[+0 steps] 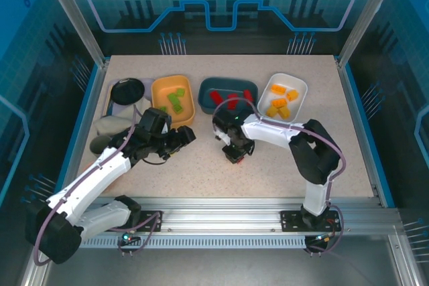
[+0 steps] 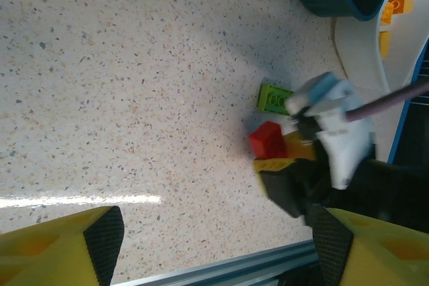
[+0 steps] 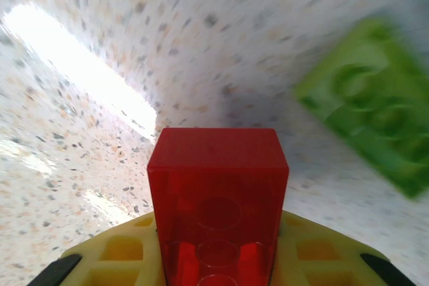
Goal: Sort the legos into containers by color
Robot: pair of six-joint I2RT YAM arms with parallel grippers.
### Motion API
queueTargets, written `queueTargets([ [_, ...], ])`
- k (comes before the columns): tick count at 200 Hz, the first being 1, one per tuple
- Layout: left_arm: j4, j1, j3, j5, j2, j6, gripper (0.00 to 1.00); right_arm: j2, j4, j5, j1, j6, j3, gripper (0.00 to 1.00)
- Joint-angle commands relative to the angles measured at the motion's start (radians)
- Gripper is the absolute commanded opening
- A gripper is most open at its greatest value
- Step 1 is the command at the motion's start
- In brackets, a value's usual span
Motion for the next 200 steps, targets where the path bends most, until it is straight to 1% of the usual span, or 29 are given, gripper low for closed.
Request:
queueTargets([
  [1, -0.016, -0.008, 0.113, -0.05, 0.04, 0.034, 0.78, -0.106, -0.008, -0.023, -0.118, 0.07, 0.144, 0.25],
  [23, -0.017, -0.008, 0.217, -0.08, 0.116, 0.055, 0.78, -0.072, -0.002, -0.046, -0.207, 0.096, 0.261, 0.25],
  [37, -0.009, -0.008, 0.273, -0.102, 0.164, 0.059, 0.78, 0.007, -0.014, -0.05, -0.252, 0.117, 0.368, 0.25],
  [45, 0.0, -0.008, 0.3, -0.109, 0.191, 0.061, 0.78, 0.057, -0.029, -0.032, -0.272, 0.129, 0.429, 0.25],
  [66, 0.012, -0.007, 0.368, -0.111, 0.261, 0.068, 0.78, 0.182, -0.068, 0.026, -0.31, 0.173, 0.572, 0.25],
  [82, 0.017, -0.008, 0.408, -0.101, 0.301, 0.072, 0.78, 0.265, -0.096, 0.037, -0.335, 0.203, 0.656, 0.26],
  [110, 0.02, -0.008, 0.42, -0.097, 0.322, 0.074, 0.78, 0.393, -0.16, 0.063, -0.348, 0.201, 0.796, 0.26],
  [141, 0.016, -0.008, 0.393, -0.093, 0.31, 0.071, 0.78, 0.459, -0.192, 0.095, -0.353, 0.214, 0.824, 0.26],
  [167, 0.013, -0.008, 0.376, -0.086, 0.299, 0.069, 0.78, 0.478, -0.19, 0.088, -0.356, 0.208, 0.825, 0.28],
  [200, 0.011, -0.007, 0.374, -0.084, 0.296, 0.069, 0.78, 0.545, -0.201, 0.08, -0.36, 0.193, 0.86, 0.35],
])
